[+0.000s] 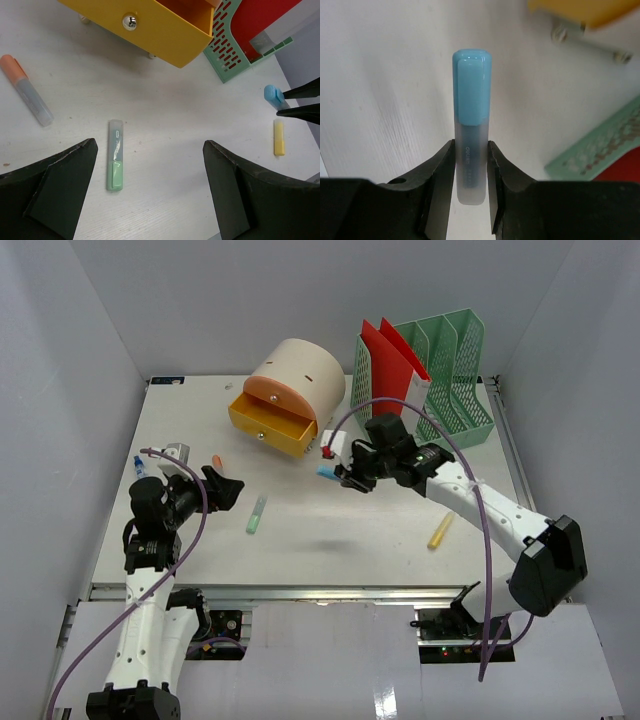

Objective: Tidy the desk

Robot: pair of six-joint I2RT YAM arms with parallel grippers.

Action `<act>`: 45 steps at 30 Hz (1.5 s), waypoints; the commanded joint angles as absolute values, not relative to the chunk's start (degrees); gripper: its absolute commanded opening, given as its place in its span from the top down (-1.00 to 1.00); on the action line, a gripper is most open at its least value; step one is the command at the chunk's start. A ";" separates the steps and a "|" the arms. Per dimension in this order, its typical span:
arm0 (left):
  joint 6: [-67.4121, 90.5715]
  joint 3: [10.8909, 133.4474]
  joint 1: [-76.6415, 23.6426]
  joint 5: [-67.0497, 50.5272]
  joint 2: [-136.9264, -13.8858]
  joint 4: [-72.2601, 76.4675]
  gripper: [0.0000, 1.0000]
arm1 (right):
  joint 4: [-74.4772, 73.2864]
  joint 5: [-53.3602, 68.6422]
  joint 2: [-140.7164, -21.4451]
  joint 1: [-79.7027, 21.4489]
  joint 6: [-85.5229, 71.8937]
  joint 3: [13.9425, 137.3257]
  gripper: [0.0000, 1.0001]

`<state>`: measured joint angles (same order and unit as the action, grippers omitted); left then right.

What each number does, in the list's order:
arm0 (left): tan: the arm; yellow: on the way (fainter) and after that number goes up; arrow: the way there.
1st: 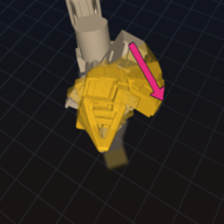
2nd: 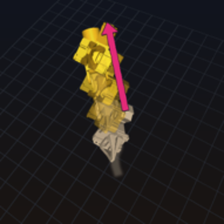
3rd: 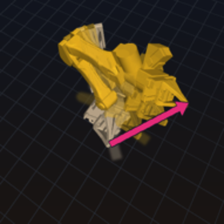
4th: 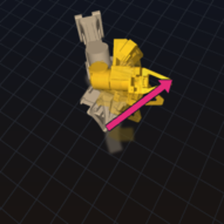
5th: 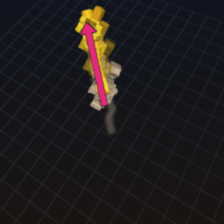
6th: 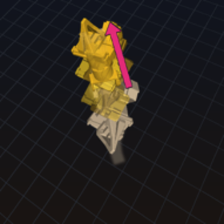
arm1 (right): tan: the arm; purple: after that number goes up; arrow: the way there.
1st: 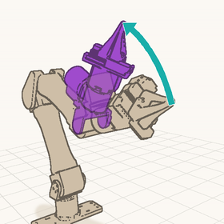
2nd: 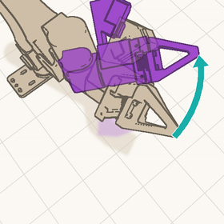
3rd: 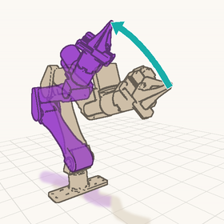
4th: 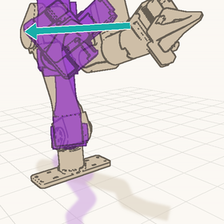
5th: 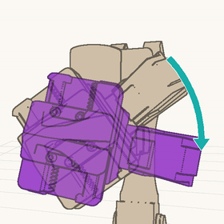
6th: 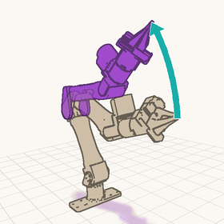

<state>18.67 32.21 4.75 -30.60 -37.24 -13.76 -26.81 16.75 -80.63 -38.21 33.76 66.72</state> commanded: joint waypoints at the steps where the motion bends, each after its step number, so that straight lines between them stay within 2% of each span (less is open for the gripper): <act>1: 18.33 31.94 4.56 -29.73 -35.19 -13.41 -0.96 | -24.01 16.94 -89.18 -44.20 39.25 79.06 0.85; 9: 18.41 31.99 3.43 -25.67 -34.19 -14.50 -0.96 | -19.38 7.69 -110.16 -46.58 36.17 108.66 0.85; 12: 18.54 32.08 3.25 -25.10 -34.78 -14.54 -0.96 | -16.58 3.30 -115.01 -46.54 35.91 114.72 0.85; 15: 18.51 32.11 3.16 -25.08 -35.58 -14.47 -0.96 | -12.53 1.38 -117.60 -46.55 35.65 115.59 0.79; 17: 18.46 32.08 3.08 -25.05 -36.04 -14.50 -0.96 | -10.46 0.53 -118.75 -46.49 35.42 115.31 0.68; 21: 18.54 32.08 3.16 -24.83 -37.09 -14.46 -0.96 | -10.33 0.35 -120.89 -46.41 34.94 115.26 0.09; 24: 18.96 31.91 3.14 -24.90 -38.80 -14.48 -0.96 | -10.66 0.60 -119.04 -46.43 33.92 113.50 -0.25; 27: 19.63 32.00 3.08 -25.20 -42.15 -14.53 -0.96 | -12.67 2.64 -115.94 -46.22 31.38 112.87 -0.42; 31: 19.94 32.97 3.15 -25.26 -48.63 -15.62 -0.96 | -19.39 10.43 -110.60 -44.45 27.18 113.44 -0.52; 33: 20.28 33.86 3.16 -23.26 -51.00 -16.31 -0.96 | -23.21 16.14 -105.15 -42.58 26.41 110.52 -0.55; 37: 21.48 34.78 3.16 -19.93 -56.27 -15.78 -0.96 | -26.42 41.56 -93.44 -33.04 25.93 98.75 -0.58; 40: 23.44 37.66 3.25 -16.57 -61.97 -15.90 -0.96 | -27.15 53.64 -85.45 -24.38 27.14 81.59 -0.58; 45: 24.76 46.46 3.08 -8.92 -74.56 -18.78 -0.72 | -27.40 60.46 -73.43 -10.72 33.72 59.63 -0.58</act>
<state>23.02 39.48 3.20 -16.85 -67.98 -17.43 -23.30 46.45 -77.23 -17.36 29.49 72.51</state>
